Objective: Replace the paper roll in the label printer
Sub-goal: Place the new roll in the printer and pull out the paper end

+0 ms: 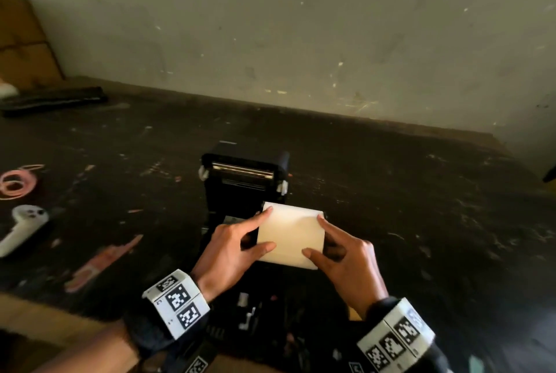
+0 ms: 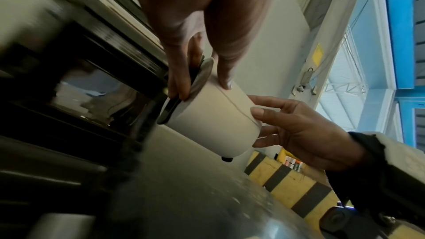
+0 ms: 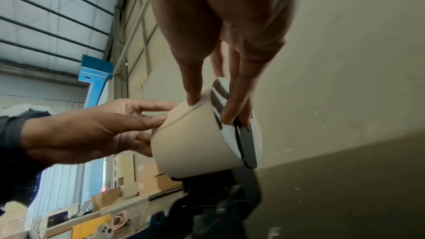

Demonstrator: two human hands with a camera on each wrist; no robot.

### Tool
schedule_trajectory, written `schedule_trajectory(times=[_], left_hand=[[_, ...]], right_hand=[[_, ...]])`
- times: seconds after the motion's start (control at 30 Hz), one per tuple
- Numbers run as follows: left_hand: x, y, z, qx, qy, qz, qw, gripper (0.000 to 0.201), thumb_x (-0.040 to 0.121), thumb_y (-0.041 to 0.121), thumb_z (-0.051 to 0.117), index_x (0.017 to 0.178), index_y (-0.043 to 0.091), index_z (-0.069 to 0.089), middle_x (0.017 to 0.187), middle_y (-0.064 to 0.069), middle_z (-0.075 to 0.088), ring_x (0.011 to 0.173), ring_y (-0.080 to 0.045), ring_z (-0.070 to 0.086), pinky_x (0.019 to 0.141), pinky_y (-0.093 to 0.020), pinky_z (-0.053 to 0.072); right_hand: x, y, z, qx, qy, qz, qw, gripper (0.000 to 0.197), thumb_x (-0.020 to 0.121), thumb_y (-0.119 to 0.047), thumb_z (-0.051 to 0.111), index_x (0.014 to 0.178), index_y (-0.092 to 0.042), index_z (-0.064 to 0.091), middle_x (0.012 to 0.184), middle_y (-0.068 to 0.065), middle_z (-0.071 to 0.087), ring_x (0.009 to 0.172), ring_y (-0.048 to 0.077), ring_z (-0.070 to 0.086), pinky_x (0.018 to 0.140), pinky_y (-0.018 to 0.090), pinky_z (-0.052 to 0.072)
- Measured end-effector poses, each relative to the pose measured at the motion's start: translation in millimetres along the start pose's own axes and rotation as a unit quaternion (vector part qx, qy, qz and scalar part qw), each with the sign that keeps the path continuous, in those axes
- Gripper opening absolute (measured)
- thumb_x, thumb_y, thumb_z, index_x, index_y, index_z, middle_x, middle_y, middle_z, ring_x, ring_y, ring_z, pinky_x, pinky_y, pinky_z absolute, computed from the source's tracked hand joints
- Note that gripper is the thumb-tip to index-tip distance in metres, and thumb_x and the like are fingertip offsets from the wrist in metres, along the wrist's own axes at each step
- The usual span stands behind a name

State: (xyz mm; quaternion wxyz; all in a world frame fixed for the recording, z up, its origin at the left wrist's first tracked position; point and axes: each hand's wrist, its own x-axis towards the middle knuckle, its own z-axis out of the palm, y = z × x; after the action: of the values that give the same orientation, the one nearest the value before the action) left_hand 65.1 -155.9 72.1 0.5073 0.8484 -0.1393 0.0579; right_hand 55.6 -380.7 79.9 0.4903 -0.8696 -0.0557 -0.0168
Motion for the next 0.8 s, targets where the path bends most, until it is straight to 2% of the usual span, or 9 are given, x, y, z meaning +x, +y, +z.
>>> schedule_trajectory(times=[0.1,0.17,0.23,0.3,0.37,0.43,0.63,0.8], left_hand=[[-9,-20,-39,0.007,0.009,-0.004,1.000,0.061,0.076,0.031,0.072,0.131,0.034,0.045,0.122,0.000,0.063,0.110,0.004,0.052,0.102,-0.025,0.042],[-13,-36,-59,0.012,0.014,0.003,1.000,0.061,0.076,0.029,0.072,0.131,0.031,0.046,0.122,0.003,0.062,0.107,0.012,0.049,0.097,-0.013,0.039],[-15,-53,-72,0.023,0.008,-0.001,1.000,0.060,0.077,0.027,0.072,0.131,0.028,0.047,0.124,0.009,0.055,0.112,0.013,0.046,0.097,-0.005,0.034],[-13,-67,-78,0.023,-0.014,-0.016,1.000,0.060,0.078,0.027,0.071,0.132,0.027,0.045,0.123,0.008,0.055,0.114,0.007,0.048,0.099,-0.009,0.035],[-10,-81,-79,0.002,-0.047,-0.035,0.998,0.061,0.079,0.028,0.070,0.133,0.029,0.043,0.122,0.005,0.060,0.112,0.001,0.054,0.101,-0.025,0.043],[-6,-91,-77,-0.001,-0.070,-0.040,0.997,0.062,0.079,0.030,0.069,0.134,0.030,0.041,0.123,0.001,0.061,0.109,-0.002,0.058,0.098,-0.034,0.048],[0,-112,-70,0.003,-0.097,-0.040,0.995,0.063,0.079,0.031,0.069,0.135,0.027,0.040,0.125,-0.003,0.059,0.109,-0.007,0.058,0.096,-0.035,0.049],[3,-119,-69,0.042,-0.092,-0.024,0.995,0.063,0.078,0.032,0.070,0.135,0.028,0.041,0.114,-0.001,0.065,0.100,-0.007,0.062,0.089,-0.031,0.052]], right_hand=[[10,-17,45,0.016,-0.001,-0.013,1.000,0.069,0.073,-0.027,0.077,0.134,-0.031,0.045,0.112,-0.004,0.067,0.093,0.002,0.065,0.087,0.030,0.055],[17,-22,72,0.017,-0.002,-0.015,1.000,0.069,0.073,-0.028,0.078,0.133,-0.031,0.046,0.104,-0.010,0.067,0.091,0.002,0.066,0.084,0.030,0.056],[22,-22,94,0.007,-0.002,-0.006,1.000,0.069,0.073,-0.030,0.077,0.134,-0.031,0.045,0.102,-0.010,0.067,0.090,0.003,0.066,0.083,0.030,0.057],[24,-22,108,-0.010,-0.001,0.006,1.000,0.069,0.074,-0.030,0.077,0.135,-0.029,0.043,0.109,-0.005,0.068,0.093,0.003,0.065,0.086,0.031,0.056],[24,-21,117,-0.033,0.004,0.019,0.999,0.069,0.075,-0.031,0.075,0.136,-0.028,0.042,0.115,-0.001,0.067,0.097,0.005,0.064,0.089,0.032,0.054],[24,-19,121,-0.053,0.004,0.033,0.998,0.068,0.076,-0.032,0.073,0.136,-0.027,0.042,0.118,0.002,0.066,0.102,0.009,0.063,0.091,0.033,0.053],[22,-9,132,-0.097,0.015,0.053,0.994,0.064,0.077,-0.036,0.071,0.135,-0.027,0.045,0.121,0.004,0.064,0.108,0.013,0.060,0.094,0.032,0.050],[22,-11,133,-0.122,0.022,0.049,0.991,0.063,0.078,-0.037,0.071,0.135,-0.029,0.045,0.121,0.000,0.064,0.108,0.011,0.059,0.095,0.029,0.048]])
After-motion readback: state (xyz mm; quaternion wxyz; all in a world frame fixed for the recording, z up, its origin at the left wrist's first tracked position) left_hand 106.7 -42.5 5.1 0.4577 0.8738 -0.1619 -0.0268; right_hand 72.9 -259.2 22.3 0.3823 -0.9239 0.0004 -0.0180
